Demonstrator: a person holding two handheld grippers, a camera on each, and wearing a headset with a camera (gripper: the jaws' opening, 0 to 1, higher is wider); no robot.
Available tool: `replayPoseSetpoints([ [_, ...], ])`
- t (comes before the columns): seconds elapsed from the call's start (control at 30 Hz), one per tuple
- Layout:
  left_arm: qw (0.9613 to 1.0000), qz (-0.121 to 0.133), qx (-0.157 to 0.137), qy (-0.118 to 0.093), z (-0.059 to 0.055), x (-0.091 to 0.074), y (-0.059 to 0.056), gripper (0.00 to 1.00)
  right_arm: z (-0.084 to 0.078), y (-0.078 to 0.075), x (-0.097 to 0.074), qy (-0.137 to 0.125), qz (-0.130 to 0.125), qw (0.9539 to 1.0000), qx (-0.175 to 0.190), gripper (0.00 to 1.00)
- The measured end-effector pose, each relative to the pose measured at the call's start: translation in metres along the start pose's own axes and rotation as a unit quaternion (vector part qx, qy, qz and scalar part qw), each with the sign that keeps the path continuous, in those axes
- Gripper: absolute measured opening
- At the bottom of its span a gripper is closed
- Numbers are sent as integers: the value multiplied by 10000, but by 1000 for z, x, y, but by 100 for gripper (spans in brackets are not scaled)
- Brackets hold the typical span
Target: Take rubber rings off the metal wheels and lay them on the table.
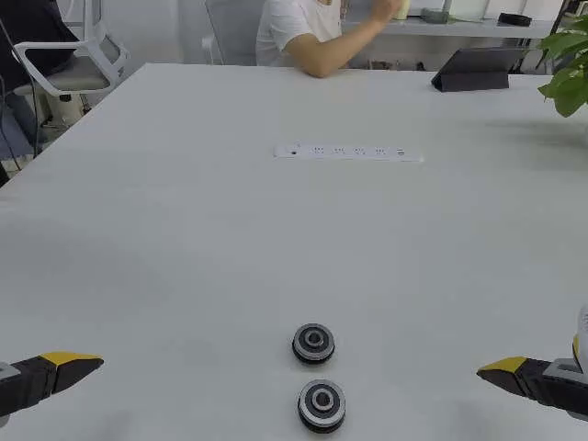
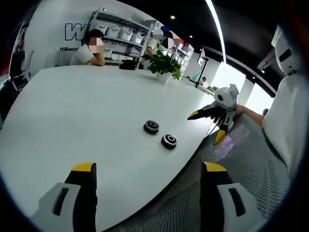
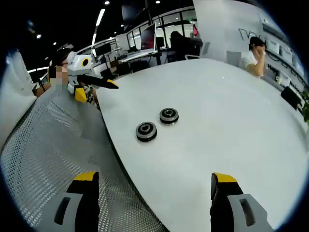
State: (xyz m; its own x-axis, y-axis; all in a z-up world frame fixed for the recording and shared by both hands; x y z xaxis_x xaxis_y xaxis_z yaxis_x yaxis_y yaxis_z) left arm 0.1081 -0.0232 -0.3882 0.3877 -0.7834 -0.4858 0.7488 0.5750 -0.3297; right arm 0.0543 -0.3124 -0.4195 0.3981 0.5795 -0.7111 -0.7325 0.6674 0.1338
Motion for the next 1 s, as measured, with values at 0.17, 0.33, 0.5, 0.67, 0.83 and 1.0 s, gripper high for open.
replayPoseSetpoints([
  [0.17, 10000, 34, -11, -44, 1, -1, 1, 84, 0, 0, 0, -5, -4, 10000, 7, 95],
  [0.33, 10000, 21, -44, 5, 0, 0, 1, 84, 0, -1, 0, 0, -15, 10000, 7, 95],
  [0.5, 9999, 55, -45, -72, 1, -1, 2, 85, 0, -1, 0, -4, -19, 10000, 2, 95],
  [0.67, 10000, 67, -55, -49, 1, -1, 2, 85, 1, -1, 0, -17, -28, 10000, 1, 95],
  [0.83, 9999, 89, -38, -29, 1, -1, 2, 86, 0, -2, 0, -20, -32, 10000, -3, 95],
  [1.0, 10000, 73, -48, 13, 0, -1, 1, 85, 0, -2, 0, -17, -36, 10000, -11, 95],
])
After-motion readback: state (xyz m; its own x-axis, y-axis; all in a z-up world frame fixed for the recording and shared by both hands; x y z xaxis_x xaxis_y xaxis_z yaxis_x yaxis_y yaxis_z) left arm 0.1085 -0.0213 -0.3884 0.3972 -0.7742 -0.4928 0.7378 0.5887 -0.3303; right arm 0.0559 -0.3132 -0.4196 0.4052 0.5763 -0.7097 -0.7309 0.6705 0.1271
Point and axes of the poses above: the centre of the closed fingertips' face, and the gripper's own axes: x roughly forward along the fingers, y roughly to its left, z roughly out of its top, the point moved 5 cm from there along -x, roughly backward along the fingers, and after that the axes turned 2 degrees about -x, right-handed, at the moved point
